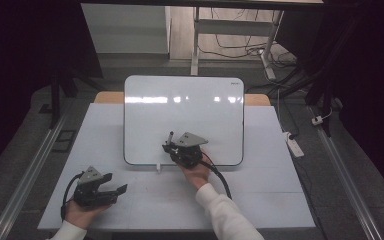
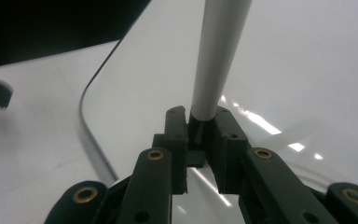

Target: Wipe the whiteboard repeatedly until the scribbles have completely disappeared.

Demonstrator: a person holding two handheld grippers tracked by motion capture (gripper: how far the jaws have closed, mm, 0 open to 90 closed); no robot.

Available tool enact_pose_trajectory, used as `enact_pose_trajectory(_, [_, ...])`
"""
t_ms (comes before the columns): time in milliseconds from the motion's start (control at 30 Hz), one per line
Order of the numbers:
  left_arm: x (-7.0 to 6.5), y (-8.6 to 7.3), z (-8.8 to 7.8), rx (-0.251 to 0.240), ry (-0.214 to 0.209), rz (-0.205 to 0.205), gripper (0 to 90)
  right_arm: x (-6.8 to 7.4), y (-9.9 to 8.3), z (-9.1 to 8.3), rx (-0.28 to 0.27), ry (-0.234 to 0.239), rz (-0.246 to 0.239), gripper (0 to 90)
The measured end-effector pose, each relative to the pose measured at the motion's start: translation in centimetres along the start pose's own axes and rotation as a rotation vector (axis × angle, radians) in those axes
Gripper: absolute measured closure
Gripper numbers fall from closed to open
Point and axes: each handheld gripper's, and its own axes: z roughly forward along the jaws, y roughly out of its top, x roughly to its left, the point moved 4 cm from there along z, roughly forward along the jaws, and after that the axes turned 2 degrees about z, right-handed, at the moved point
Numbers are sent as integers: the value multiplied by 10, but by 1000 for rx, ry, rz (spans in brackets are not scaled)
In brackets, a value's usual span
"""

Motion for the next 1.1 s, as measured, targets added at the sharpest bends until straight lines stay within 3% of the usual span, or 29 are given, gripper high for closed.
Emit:
enact_pose_trajectory(67, [0, 0, -1, -2, 1, -1, 256, -11, 4, -5, -44, -36, 66, 775])
enact_pose_trajectory(100, [0, 0, -1, -2, 2, -1, 256, -9, 3, -4, -47, -38, 64, 774])
enact_pose_trajectory(200, [0, 0, 1, 2, 0, -1, 256, 3, -2, -1, 19, -1, -15, 774])
enact_pose_trajectory(233, [0, 0, 0, 2, 1, -4, 256, -4, 0, -3, -6, -13, 17, 775])
enact_pose_trajectory(267, [0, 0, 0, 1, 2, -5, 256, -4, 0, -3, -6, -13, 17, 775])
enact_pose_trajectory(333, [0, 0, 0, -2, 4, -6, 256, -16, 4, -10, -42, -53, 64, 774])
enact_pose_trajectory(400, [1, 0, 1, 0, 0, -4, 256, -10, 2, -8, -17, -39, 33, 774])
enact_pose_trajectory(433, [0, 0, 1, 3, -2, -3, 256, 1, -3, -4, 25, 0, -21, 774])
enact_pose_trajectory(500, [0, 0, 1, 4, -3, -3, 256, 0, -2, -5, 32, -4, -28, 775])
enact_pose_trajectory(533, [-1, 0, 1, 0, -1, -3, 256, -12, 2, -9, -20, -25, 35, 775])
enact_pose_trajectory(600, [0, 0, 0, -1, 2, -5, 256, -16, 3, -11, -43, -48, 63, 775])
enact_pose_trajectory(667, [0, 0, 0, -1, 1, -5, 256, -11, 2, -10, -23, -47, 38, 775])
enact_pose_trajectory(733, [1, 0, 1, 5, -1, -3, 256, 2, -4, -4, 29, 4, -21, 775])
enact_pose_trajectory(767, [0, 0, 1, 5, -1, -5, 256, 4, -4, -5, 41, -4, -45, 775])
enact_pose_trajectory(800, [0, 0, 1, 4, -2, -5, 256, -1, -3, -6, 40, -9, -37, 774])
enact_pose_trajectory(833, [0, 0, 1, 1, 1, -6, 256, -16, 2, -12, -25, -46, 40, 775])
enact_pose_trajectory(900, [0, 0, 0, -1, 2, -9, 256, -19, 3, -14, -37, -56, 58, 775])
enact_pose_trajectory(967, [1, 0, 1, 3, -2, -5, 256, -4, -2, -10, 17, -30, -11, 775])
enact_pose_trajectory(1067, [0, 0, 2, 6, -4, -6, 256, -1, -5, -9, 35, -19, -44, 775])
enact_pose_trajectory(1100, [0, 0, 1, 5, -3, -6, 256, -5, -4, -11, 23, -17, -22, 775])
